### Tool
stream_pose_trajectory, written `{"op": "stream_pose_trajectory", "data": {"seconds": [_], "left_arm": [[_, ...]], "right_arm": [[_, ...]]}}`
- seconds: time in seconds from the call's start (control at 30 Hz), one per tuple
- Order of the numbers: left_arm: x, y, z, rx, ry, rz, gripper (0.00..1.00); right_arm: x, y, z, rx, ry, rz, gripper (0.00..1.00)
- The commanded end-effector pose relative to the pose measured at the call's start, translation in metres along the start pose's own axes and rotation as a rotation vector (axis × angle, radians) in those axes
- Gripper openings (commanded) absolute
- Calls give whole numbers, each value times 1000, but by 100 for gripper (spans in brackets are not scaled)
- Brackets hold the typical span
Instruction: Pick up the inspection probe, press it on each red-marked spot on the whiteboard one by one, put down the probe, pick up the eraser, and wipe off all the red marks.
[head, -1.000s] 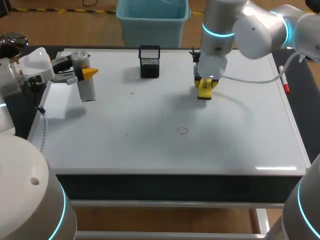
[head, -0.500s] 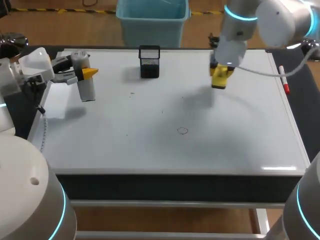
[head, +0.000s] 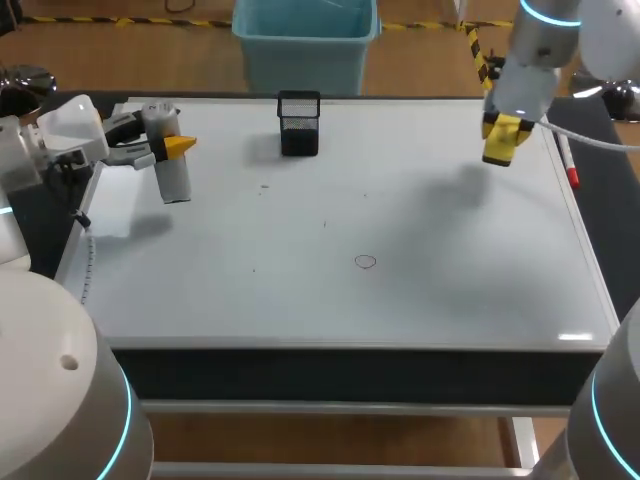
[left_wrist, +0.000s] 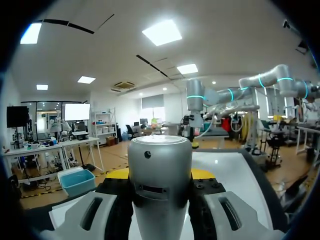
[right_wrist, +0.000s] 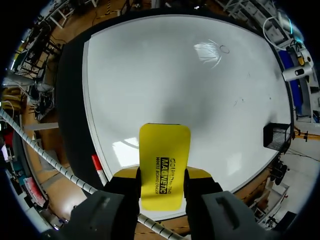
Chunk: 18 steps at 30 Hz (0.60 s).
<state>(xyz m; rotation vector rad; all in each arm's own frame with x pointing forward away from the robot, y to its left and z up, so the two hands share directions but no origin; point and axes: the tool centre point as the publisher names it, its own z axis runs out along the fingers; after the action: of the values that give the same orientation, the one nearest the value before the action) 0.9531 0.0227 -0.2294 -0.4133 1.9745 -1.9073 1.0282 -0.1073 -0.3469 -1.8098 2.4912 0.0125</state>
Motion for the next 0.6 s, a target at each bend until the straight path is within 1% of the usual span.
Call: {"op": "stream_pose_trajectory", "data": {"seconds": [0.03,0.17,0.6], "left_arm": [[-1,-2,0,-2,1,-1,0],[-1,-2,0,-2,1,-1,0],[-1,-2,0,-2,1,-1,0]], "right_arm": [[13,-2,-4,1,-10,-1,0],[17,-1,-5,-7,-26,-11,0],[17,-1,-5,-7,-26,-11,0]]}}
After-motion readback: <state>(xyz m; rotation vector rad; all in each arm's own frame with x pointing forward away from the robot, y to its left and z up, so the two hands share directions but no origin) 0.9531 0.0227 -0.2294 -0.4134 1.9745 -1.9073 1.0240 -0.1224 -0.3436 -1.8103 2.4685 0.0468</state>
